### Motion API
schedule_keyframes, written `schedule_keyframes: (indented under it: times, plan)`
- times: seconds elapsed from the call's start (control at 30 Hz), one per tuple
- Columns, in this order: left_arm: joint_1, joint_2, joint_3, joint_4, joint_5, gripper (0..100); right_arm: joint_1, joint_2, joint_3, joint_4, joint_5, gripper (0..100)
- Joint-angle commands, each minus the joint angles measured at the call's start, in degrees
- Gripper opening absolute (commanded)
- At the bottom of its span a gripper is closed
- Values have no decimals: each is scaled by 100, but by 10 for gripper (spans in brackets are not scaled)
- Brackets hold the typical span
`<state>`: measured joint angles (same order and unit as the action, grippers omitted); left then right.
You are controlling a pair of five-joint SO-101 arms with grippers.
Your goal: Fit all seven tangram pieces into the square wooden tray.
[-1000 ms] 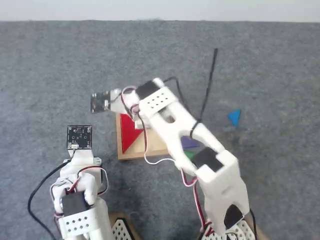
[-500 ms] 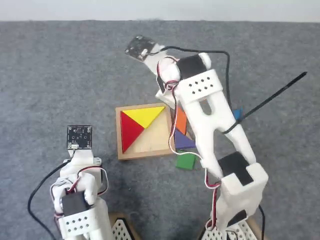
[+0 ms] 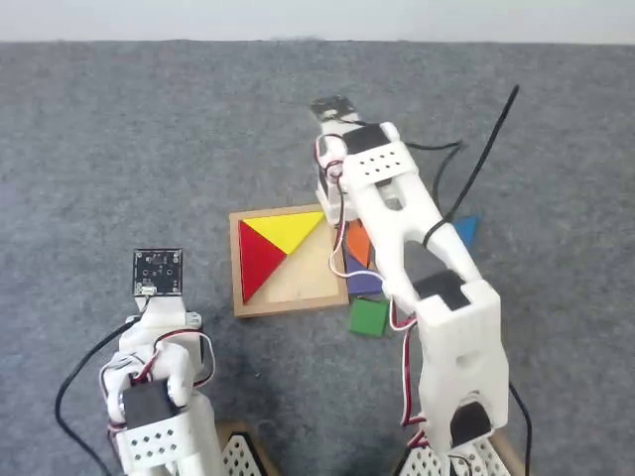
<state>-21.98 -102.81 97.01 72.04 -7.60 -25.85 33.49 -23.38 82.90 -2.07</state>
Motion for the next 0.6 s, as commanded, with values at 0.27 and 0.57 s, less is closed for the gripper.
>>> schedule_keyframes:
  times: [0.27, 0.57]
  plan:
    - [-18, -105, -48, 26, -53, 15, 435, 391, 246, -259, -299, 80]
    - [-18, -105, -48, 26, -53, 15, 1121, 391, 273, -435, -290, 80]
